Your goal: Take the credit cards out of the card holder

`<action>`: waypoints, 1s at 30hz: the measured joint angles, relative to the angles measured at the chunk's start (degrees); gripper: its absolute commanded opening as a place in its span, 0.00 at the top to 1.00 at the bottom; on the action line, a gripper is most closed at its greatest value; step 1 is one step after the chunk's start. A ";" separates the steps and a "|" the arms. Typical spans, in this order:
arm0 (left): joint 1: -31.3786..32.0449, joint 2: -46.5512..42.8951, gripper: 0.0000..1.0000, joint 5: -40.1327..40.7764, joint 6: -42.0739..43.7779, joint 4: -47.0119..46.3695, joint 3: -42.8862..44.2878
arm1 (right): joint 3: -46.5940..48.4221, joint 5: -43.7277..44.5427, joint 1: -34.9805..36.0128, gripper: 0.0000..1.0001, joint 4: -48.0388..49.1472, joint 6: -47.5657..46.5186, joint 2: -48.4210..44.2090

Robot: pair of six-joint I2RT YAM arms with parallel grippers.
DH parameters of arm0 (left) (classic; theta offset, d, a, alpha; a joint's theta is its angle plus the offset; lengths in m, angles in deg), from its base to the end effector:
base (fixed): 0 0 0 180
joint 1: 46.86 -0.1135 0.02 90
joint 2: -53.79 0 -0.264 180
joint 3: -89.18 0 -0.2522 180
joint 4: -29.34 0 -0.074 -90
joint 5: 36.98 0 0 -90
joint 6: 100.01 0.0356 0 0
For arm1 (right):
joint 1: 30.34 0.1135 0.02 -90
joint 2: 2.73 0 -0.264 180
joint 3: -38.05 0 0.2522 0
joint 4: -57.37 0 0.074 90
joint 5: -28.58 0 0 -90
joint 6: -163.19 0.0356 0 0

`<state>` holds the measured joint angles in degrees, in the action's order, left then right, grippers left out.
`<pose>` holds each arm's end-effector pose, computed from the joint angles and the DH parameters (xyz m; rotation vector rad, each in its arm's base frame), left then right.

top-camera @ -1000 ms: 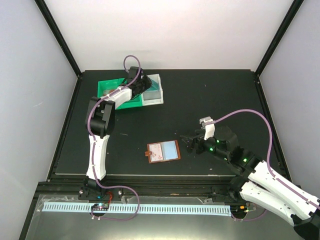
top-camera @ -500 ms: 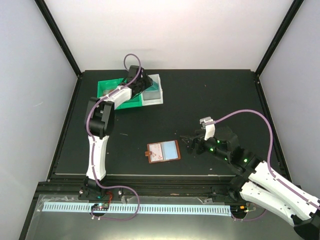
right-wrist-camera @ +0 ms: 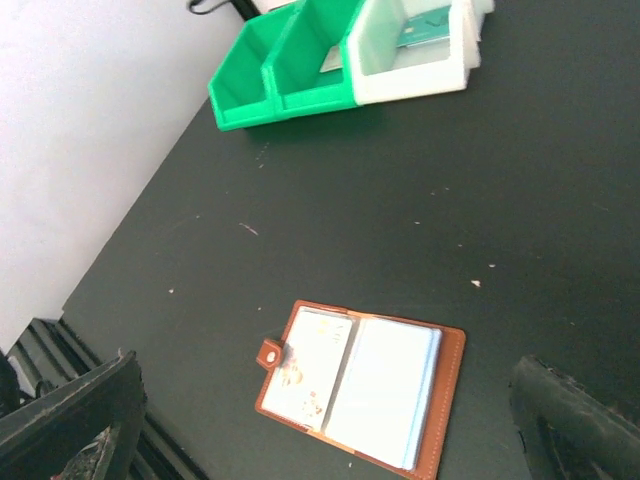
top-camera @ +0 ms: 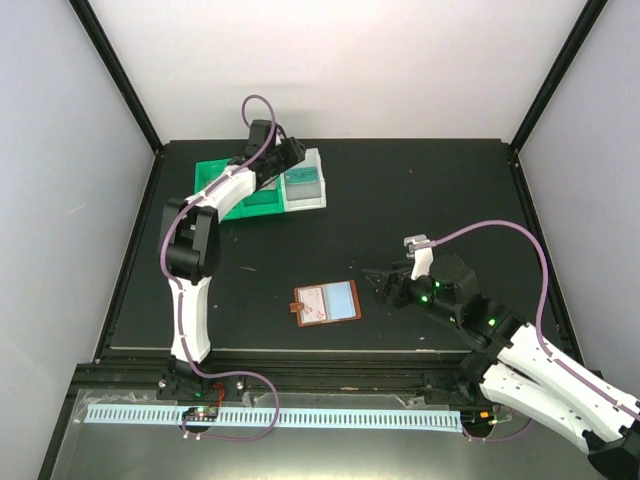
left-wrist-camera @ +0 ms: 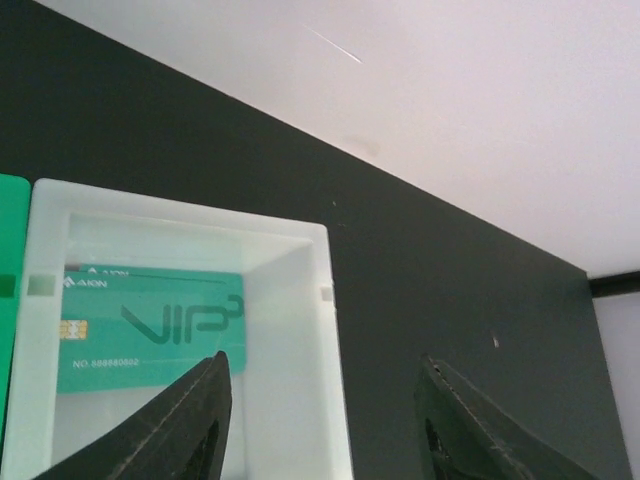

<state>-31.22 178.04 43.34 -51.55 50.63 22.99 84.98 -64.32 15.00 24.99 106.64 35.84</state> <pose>0.4889 -0.1431 0.2286 -0.3939 2.1785 -0.7543 0.1134 0.1173 0.2702 -0.2535 2.0992 0.9124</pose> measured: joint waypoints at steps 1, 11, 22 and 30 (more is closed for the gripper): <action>-0.11 -0.55 0.40 -0.63 0.35 0.35 -0.11 | -0.04 0.44 0.00 0.00 -0.26 0.46 0.04; -0.33 -10.75 0.01 -5.73 6.99 11.28 -3.56 | -0.04 2.69 0.00 0.06 -3.41 0.42 0.37; -0.48 -30.34 0.01 -7.19 15.98 25.57 -16.35 | 0.02 -1.46 0.00 0.35 -3.28 1.57 8.41; -0.66 -43.60 0.09 -11.98 19.78 28.50 -30.21 | -0.22 -4.63 0.00 0.65 0.42 3.15 12.22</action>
<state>-31.88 134.43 31.37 -31.77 79.13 -7.22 84.76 -68.95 15.00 25.41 109.79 48.05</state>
